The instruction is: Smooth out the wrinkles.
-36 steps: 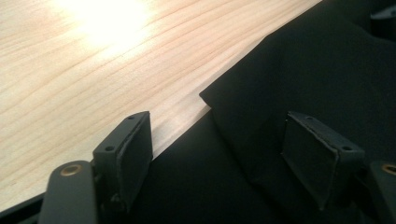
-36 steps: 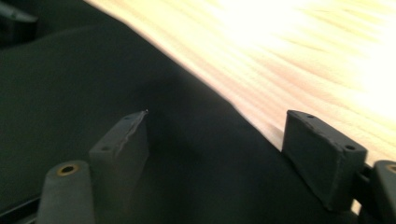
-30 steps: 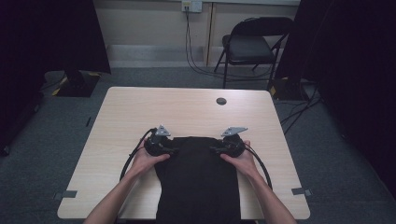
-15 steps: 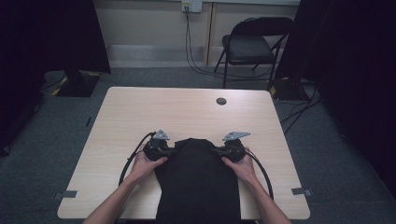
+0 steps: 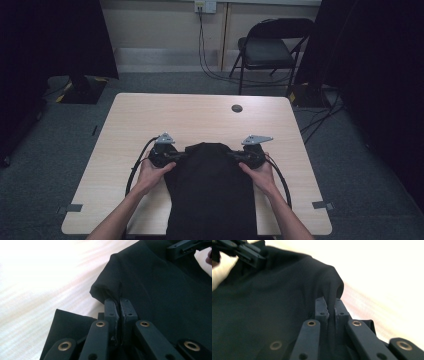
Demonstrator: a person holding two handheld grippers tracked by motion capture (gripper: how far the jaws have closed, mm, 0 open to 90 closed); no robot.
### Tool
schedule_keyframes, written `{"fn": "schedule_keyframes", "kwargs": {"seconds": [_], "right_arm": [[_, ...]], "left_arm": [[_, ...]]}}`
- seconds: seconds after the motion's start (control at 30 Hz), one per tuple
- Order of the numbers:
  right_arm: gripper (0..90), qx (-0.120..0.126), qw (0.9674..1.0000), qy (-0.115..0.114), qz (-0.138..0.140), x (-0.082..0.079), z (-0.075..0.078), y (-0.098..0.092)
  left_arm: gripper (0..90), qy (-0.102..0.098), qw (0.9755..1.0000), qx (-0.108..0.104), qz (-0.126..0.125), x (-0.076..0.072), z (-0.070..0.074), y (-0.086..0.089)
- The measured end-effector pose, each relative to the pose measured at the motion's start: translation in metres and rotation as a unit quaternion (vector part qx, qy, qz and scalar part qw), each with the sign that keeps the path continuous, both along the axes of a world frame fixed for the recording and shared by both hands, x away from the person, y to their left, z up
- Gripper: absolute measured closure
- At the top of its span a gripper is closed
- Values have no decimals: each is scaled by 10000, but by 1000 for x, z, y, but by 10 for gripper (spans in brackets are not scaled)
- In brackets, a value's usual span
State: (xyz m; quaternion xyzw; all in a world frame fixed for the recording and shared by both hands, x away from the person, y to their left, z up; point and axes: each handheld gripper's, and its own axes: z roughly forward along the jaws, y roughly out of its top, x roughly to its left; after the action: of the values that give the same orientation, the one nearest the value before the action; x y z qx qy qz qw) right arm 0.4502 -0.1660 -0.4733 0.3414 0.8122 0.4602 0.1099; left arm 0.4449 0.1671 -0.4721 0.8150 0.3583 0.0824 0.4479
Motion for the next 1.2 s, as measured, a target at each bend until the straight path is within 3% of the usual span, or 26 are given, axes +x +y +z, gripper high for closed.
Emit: {"fn": "schedule_keyframes", "kwargs": {"seconds": [0.1, 0.4, 0.63, 0.83, 0.93, 1.2], "right_arm": [[848, 60, 10000, -49, -22, 3, 7, -1], [848, 119, 9999, -38, -70, 12, 10, 4], [848, 224, 9995, -204, 1, 23, 31, 9], [850, 203, 9990, -388, 79, 28, 53, 16], [850, 230, 9985, -491, 75, 30, 63, 17], [851, 214, 9976, -653, 34, 37, 87, 19]], "left_arm": [[858, -32, 9997, -30, 252, 2, 0, 2], [858, -92, 9993, -85, 347, 7, 7, 5], [859, -263, 9978, -150, 584, 13, 19, 6], [860, -531, 9971, -103, 542, 20, 46, 7], [860, -604, 9962, -221, 584, 24, 58, 7], [861, -817, 9948, -287, 542, 28, 85, 2]]}}
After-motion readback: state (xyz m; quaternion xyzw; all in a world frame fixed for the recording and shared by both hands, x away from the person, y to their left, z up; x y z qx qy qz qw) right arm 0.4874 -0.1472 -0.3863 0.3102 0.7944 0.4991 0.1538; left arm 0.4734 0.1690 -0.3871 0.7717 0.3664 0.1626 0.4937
